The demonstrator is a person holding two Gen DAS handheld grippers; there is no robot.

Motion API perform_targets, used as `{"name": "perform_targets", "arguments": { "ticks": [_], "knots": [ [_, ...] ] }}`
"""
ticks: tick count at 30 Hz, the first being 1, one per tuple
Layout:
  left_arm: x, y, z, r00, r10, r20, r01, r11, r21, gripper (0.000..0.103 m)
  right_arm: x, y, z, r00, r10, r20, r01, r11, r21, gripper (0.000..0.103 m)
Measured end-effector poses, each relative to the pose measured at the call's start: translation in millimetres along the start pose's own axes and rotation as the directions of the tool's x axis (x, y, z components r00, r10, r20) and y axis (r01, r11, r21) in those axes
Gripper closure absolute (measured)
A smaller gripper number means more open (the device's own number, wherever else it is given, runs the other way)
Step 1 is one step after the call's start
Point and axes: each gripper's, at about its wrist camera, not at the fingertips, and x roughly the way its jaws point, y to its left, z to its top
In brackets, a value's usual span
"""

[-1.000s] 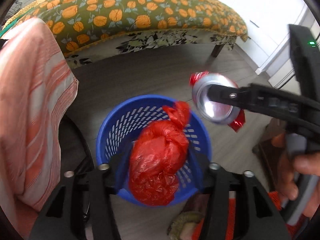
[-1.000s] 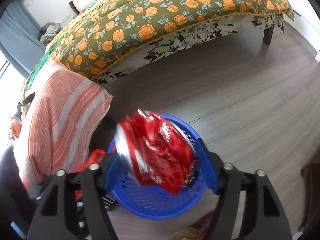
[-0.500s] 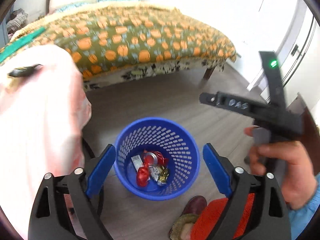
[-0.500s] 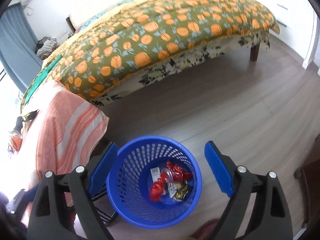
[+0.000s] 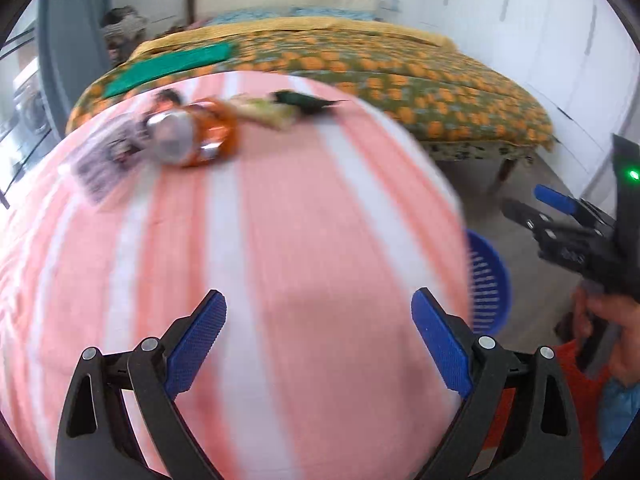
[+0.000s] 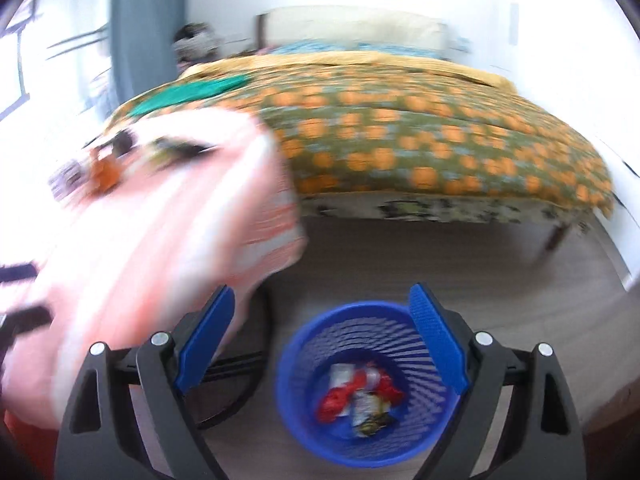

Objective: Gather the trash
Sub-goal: 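Return both tools to the table above the remaining trash, then grasp the clear cartoon-print plastic box with the left tool while the right tool grasps the crushed orange can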

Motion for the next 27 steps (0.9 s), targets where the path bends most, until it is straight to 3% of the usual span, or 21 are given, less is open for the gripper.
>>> {"name": "perform_targets", "arguments": {
  "ticks": [8,12,15,18,24,27],
  "knots": [
    [-6,105,-5,0.993,0.120,-0.018,-0.122,0.988,-0.100,0.010,18,121,25,0.978,0.169,-0.120,-0.185,0.972,-0.142,0.016],
    [-5,143,-12,0.988,0.151,-0.044,-0.155,0.979,-0.134,0.010,42,170,45,0.973,0.166,-0.163,-0.198,0.959,-0.202,0.016],
    [-5,156,-14,0.990,0.139,-0.038,-0.143,0.978,-0.149,0.008,62,197,54,0.968,0.165,-0.190,-0.206,0.953,-0.223,0.016],
    [-5,157,-15,0.990,0.135,-0.041,-0.140,0.980,-0.140,0.006,76,216,57,0.968,0.160,-0.194,-0.206,0.946,-0.251,0.015],
    [-4,164,-7,0.994,0.107,-0.017,-0.109,0.985,-0.132,0.006,86,213,62,0.960,0.187,-0.208,-0.229,0.952,-0.202,0.011],
    [-6,173,13,0.990,0.142,0.018,-0.139,0.982,-0.126,0.006,86,215,62,0.960,0.187,-0.207,-0.229,0.952,-0.204,0.011]
  ]
}}
